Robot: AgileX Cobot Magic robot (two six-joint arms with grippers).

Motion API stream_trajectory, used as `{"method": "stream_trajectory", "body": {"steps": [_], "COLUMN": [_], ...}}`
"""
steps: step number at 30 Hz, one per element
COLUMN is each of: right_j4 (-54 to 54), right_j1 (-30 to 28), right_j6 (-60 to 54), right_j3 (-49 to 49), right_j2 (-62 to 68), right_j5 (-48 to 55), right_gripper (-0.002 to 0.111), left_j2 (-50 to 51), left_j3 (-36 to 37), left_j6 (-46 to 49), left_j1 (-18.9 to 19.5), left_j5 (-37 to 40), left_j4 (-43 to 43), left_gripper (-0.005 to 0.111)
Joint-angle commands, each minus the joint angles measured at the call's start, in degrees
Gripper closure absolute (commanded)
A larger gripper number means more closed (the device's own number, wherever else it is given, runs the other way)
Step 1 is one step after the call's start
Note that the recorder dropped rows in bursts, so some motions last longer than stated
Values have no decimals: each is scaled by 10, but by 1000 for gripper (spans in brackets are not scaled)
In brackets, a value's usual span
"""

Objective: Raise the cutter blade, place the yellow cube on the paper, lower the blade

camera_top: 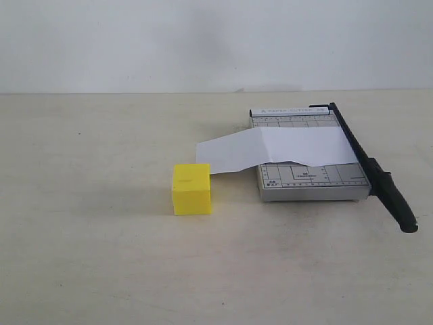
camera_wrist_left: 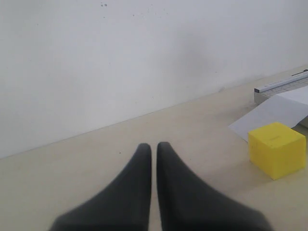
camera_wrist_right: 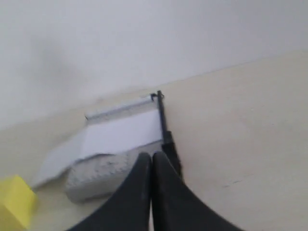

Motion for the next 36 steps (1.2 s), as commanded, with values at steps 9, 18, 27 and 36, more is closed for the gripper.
{"method": "stream_trajectory", "body": {"steps": [9, 18, 27, 36], "right_j4": [173, 303, 370, -87], "right_j1": [-1, -1, -1, -1], "right_j6": [169, -165, -542, -274], "right_j3": [-1, -73, -295, -483], "right_j2": [-4, 67, 432, 736], "right_j5": [-74, -431, -99, 137], "right_gripper": [108, 108, 108, 108], "left_j2": [-1, -1, -1, -1], "left_j3": [-1, -1, -1, -1], "left_j6": [-2, -2, -2, -2], "left_j1": [-2, -2, -2, -2], "left_j5": [-5, -5, -5, -5], "left_j4": [-5, -5, -5, -5], "left_gripper": [102, 102, 102, 102]}}
